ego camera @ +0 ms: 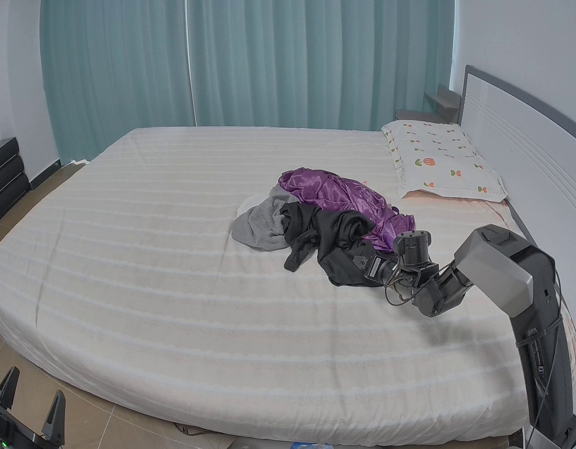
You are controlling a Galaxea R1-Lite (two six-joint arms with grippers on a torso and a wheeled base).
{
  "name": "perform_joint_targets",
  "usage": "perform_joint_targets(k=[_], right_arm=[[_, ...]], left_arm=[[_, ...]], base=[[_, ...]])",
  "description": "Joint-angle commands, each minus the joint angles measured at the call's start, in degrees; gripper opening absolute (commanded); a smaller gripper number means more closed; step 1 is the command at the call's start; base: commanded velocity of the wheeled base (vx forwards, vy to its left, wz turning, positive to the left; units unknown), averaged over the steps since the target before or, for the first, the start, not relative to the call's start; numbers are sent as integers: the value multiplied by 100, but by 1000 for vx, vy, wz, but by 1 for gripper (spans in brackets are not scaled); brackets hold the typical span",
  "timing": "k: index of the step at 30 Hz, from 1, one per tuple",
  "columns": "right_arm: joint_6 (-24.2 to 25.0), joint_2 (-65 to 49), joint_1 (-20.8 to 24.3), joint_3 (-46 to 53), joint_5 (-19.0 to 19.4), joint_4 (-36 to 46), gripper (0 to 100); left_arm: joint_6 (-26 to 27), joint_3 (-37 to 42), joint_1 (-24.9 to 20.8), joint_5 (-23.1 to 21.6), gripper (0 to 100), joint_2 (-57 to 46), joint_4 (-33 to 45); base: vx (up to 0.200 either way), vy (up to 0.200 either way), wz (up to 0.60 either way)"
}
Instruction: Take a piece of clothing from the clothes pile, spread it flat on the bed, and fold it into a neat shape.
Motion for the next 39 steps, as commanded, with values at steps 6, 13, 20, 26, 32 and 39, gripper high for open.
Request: perform_joint_targets(k=[6,13,20,26,32,39], right_arm=[[165,824,60,-1301,-228,835,100],[174,1017,104,-1696,-280,975,100],[174,1008,165,-1696,-289,1046,0],[341,824,156,-1512,-280,975,0],[1132,-11,183,-299,106,668,0],[1589,-1092,271,1793,528,-1011,0]], left_arm=[[2,101,1,2,100,-101,-2],[2,101,1,2,100,-101,-2],[-6,101,1,2,100,-101,-2],[-6,101,1,2,100,-101,-2],[-6,101,1,2,100,-101,-2],[2,101,1,2,100,-101,-2]], base=[[0,0,0],[0,0,0],[0,0,0],[0,0,0],[0,0,0],[0,0,0]])
